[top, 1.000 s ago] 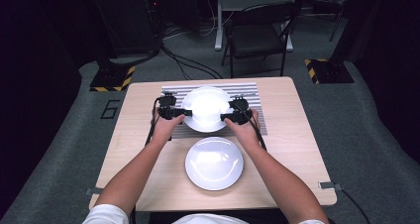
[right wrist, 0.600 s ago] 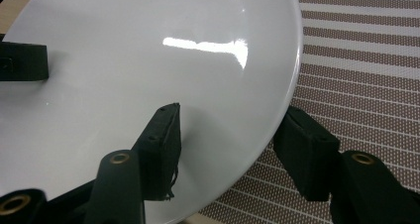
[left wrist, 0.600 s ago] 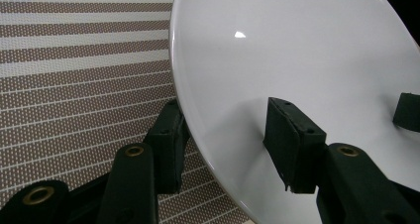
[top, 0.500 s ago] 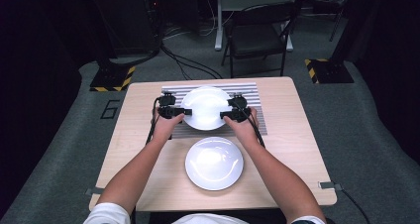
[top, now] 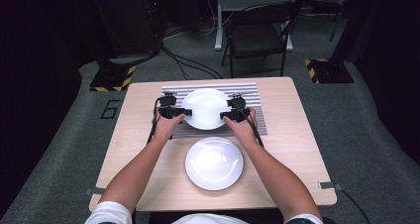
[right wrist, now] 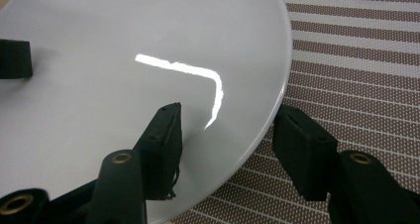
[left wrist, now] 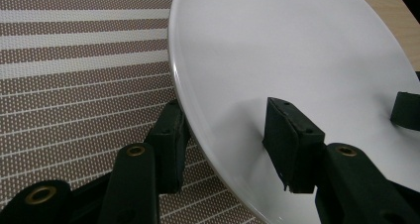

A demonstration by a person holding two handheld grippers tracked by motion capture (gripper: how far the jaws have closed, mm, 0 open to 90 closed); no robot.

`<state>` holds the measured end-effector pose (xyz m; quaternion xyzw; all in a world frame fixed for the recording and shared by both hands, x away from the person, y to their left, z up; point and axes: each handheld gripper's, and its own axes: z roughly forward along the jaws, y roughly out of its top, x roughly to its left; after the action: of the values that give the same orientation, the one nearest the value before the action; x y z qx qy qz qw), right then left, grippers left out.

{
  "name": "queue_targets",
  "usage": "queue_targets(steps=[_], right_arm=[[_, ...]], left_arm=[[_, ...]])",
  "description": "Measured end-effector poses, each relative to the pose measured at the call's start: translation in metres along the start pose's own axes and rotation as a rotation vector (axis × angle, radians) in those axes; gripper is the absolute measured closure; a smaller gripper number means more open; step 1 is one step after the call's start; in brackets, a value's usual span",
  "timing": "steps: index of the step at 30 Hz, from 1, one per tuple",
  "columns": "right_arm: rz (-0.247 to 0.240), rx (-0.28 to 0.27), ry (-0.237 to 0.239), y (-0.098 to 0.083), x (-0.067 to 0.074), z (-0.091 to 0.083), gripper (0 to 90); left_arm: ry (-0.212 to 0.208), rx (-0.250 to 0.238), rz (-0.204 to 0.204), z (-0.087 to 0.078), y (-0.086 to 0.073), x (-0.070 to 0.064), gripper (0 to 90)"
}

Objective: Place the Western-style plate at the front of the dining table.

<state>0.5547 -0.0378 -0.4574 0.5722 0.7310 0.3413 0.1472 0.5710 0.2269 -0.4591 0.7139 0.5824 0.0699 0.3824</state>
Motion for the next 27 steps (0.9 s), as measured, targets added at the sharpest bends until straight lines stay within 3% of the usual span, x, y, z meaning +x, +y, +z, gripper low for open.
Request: queue_targets(steps=[6,17,27], right_arm=[[-0.005,-0.008,-0.007,0.0,-0.001,0.004,45.5],[-0.003,-0.018,-0.012,0.001,-0.006,0.006,46.6],[-0.012,-0.026,-0.025,0.003,-0.008,0.006,47.5]], left_arm=[[0.002,-0.006,-0.003,0.005,0.0,0.002,52.3],[0.015,0.004,0.03,0.008,0.008,-0.001,53.2],[0.008,0.004,0.024,0.012,0.009,0.0,53.4]])
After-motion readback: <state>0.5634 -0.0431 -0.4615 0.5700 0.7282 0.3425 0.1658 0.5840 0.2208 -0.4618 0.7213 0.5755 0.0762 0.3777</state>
